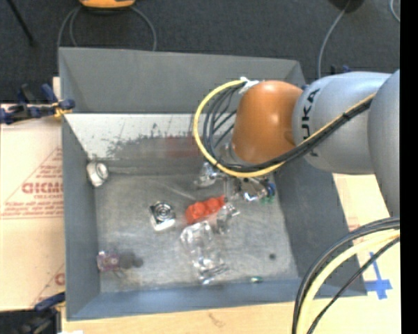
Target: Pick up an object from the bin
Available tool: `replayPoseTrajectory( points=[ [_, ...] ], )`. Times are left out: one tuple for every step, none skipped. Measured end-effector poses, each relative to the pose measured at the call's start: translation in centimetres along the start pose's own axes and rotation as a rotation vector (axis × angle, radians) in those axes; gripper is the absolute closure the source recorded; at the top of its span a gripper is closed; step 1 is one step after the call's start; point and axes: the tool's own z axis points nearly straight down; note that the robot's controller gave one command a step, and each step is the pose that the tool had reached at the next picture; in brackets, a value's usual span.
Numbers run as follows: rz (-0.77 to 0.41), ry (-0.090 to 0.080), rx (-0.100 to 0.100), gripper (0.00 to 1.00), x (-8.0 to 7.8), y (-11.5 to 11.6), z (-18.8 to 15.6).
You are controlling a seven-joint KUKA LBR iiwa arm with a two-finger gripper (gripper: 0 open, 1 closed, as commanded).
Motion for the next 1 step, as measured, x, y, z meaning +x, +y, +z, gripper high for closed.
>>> replayPoseTrajectory(
  points=[
    [0.072,0.003,0.000,0.00,0.39,-1.02,0.17]
  ],
)
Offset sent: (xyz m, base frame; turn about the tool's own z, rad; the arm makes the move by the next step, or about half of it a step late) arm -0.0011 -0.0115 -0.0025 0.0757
